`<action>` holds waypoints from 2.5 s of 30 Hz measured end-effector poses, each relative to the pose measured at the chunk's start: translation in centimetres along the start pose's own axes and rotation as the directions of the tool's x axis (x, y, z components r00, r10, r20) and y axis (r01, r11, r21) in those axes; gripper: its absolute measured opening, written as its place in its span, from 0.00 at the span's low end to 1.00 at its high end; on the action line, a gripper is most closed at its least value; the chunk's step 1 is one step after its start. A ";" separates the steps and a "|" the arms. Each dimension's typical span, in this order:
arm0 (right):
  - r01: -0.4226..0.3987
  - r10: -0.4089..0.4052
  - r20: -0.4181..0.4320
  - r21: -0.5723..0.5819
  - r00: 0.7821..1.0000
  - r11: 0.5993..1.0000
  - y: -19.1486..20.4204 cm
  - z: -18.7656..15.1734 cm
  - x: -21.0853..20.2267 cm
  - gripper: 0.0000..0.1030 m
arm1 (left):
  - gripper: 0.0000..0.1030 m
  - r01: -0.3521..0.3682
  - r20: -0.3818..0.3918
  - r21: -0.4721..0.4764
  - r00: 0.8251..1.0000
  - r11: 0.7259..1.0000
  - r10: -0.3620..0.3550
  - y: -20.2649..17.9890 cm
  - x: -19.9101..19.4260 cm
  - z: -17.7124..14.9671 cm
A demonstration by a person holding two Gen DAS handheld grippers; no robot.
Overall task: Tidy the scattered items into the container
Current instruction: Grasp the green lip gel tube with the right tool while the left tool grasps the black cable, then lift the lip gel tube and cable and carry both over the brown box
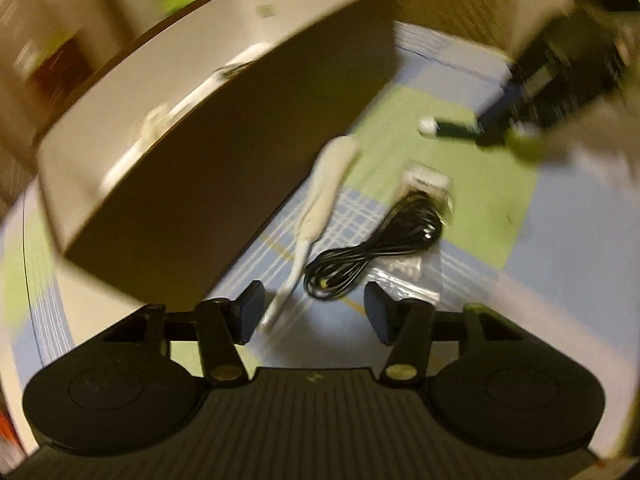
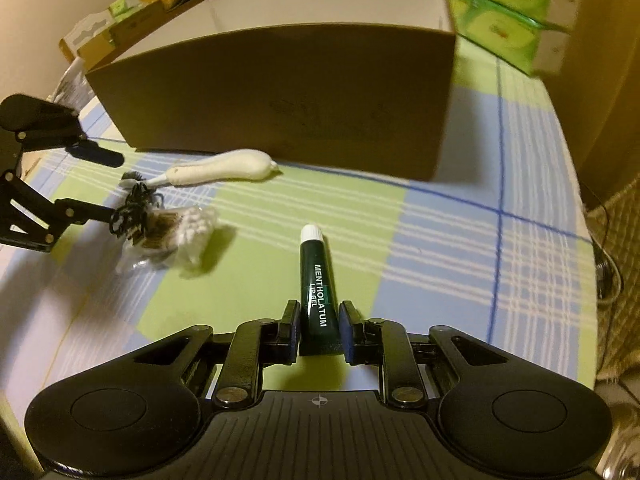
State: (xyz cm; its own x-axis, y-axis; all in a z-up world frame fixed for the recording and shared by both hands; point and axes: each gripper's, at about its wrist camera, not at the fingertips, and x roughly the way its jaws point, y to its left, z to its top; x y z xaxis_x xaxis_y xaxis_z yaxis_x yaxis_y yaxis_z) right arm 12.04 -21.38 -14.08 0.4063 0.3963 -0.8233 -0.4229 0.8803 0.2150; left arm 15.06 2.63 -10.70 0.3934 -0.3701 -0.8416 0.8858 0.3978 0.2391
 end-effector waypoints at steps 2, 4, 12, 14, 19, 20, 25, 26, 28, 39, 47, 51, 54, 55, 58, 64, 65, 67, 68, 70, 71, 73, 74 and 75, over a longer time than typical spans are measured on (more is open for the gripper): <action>0.004 -0.004 -0.003 0.009 1.000 1.000 -0.2 -0.4 -0.3 0.17 | 0.41 -0.001 0.003 0.141 1.000 0.990 0.001 -1.1 0.5 0.5; 0.007 -0.007 -0.006 0.018 1.000 1.000 -0.3 -0.8 -0.7 0.17 | 0.36 -0.002 0.007 0.256 1.000 0.967 0.000 -2.1 1.0 0.8; 0.017 -0.017 -0.010 0.043 1.000 0.999 -0.4 -2.1 -1.8 0.17 | 0.15 0.015 0.001 0.480 1.000 0.877 -0.018 -4.6 2.2 0.8; 0.019 -0.018 -0.012 0.033 1.000 0.999 -0.1 -2.3 -2.0 0.17 | 0.15 0.043 -0.025 0.425 0.999 0.904 -0.035 -4.4 2.0 0.8; 0.031 -0.031 -0.004 -0.023 1.000 0.999 0.7 -2.8 -2.0 0.18 | 0.15 0.136 -0.152 -0.001 0.979 0.991 -0.135 -1.5 1.3 0.9; 0.031 -0.031 0.000 -0.029 1.000 0.999 0.8 -2.9 -2.0 0.19 | 0.15 0.145 -0.178 -0.115 0.970 0.983 -0.164 -0.6 1.2 0.5; 0.045 -0.045 0.013 -0.046 0.999 0.998 1.2 -2.6 -1.5 0.45 | 0.15 0.129 -0.208 -0.565 0.934 0.815 -0.292 2.7 1.3 -2.4; 0.054 -0.053 0.016 -0.058 0.998 0.997 1.3 -2.5 -1.3 0.45 | 0.16 0.120 -0.204 -0.571 0.938 0.812 -0.282 2.7 1.4 -2.5; 0.065 -0.064 0.021 -0.072 0.998 0.995 1.4 -2.2 -1.0 0.45 | 0.17 0.093 -0.202 -0.551 0.949 0.829 -0.240 2.3 1.3 -2.7; 0.084 -0.083 0.006 -0.099 0.996 0.992 2.7 -1.4 -0.4 0.14 | 0.16 0.025 -0.163 -0.367 0.982 0.930 -0.091 -1.6 1.3 -1.2; -0.032 0.033 -0.014 0.060 0.999 0.998 1.8 -1.4 -1.9 0.13 | 0.15 0.061 -0.110 -0.571 0.983 0.818 -0.150 -0.8 -0.3 -3.1; -0.078 0.077 0.013 0.076 0.997 0.994 1.9 -0.2 -3.2 0.13 | 0.15 0.062 -0.070 -0.624 0.988 0.779 -0.135 -0.3 -2.2 -3.4; -0.104 0.101 0.047 0.065 0.994 0.992 2.2 1.0 -4.3 0.13 | 0.15 0.068 -0.035 -0.645 0.992 0.761 -0.118 0.4 -3.7 -3.1; -0.115 0.111 0.061 0.062 0.992 0.991 2.3 1.5 -4.6 0.13 | 0.15 0.066 -0.026 -0.646 0.994 0.760 -0.109 0.6 -4.2 -2.9; -0.142 0.137 0.091 0.045 0.986 0.989 2.8 3.0 -5.5 0.13 | 0.15 0.064 0.002 -0.638 0.997 0.767 -0.082 1.2 -5.8 -2.0; -0.163 0.165 0.129 -0.025 0.978 0.986 4.0 5.6 -6.5 0.13 | 0.15 0.076 0.061 -0.622 0.997 0.779 -0.049 2.4 -7.8 -0.1; -0.163 0.166 0.136 -0.036 0.977 0.986 4.0 6.0 -6.7 0.13 | 0.15 0.083 0.074 -0.621 0.996 0.780 -0.048 2.6 -8.0 0.3; -0.164 0.170 0.155 -0.050 0.973 0.985 4.1 6.9 -7.1 0.13 | 0.15 0.101 0.097 -0.615 0.994 0.782 -0.052 2.9 -8.4 1.0; -0.167 0.174 0.167 -0.053 0.970 0.984 4.1 7.5 -7.3 0.13 | 0.15 0.105 0.108 -0.610 0.993 0.786 -0.049 3.1 -8.5 1.5; -0.174 0.183 0.192 -0.062 0.964 0.983 4.2 8.8 -7.7 0.13 | 0.15 0.108 0.125 -0.595 0.991 0.796 -0.041 3.7 -8.9 2.4; -0.175 0.186 0.204 -0.068 0.961 0.982 4.2 9.5 -7.9 0.13 | 0.15 0.106 0.135 -0.588 0.990 0.802 -0.032 4.0 -9.1 2.9; -0.173 0.187 0.224 -0.080 0.957 0.982 4.3 11.0 -8.1 0.13 | 0.15 0.101 0.150 -0.578 0.989 0.810 -0.016 5.0 -9.5 3.8; -0.170 0.186 0.232 -0.086 0.955 0.982 4.3 11.8 -8.1 0.13 | 0.15 0.092 0.155 -0.574 0.988 0.814 -0.003 5.5 -9.6 4.3; -0.168 0.185 0.238 -0.090 0.953 0.982 4.3 12.6 -8.1 0.13 | 0.15 0.084 0.158 -0.569 0.987 0.818 0.009 6.0 -9.7 4.7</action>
State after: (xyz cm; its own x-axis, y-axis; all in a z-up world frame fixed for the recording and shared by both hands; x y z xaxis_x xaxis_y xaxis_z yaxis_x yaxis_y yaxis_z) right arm 17.12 -17.54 0.08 0.5020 0.6028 -0.6202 -0.5561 0.7742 0.3024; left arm 17.76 4.63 1.18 0.4356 -0.4947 -0.7520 0.6176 0.7720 -0.1502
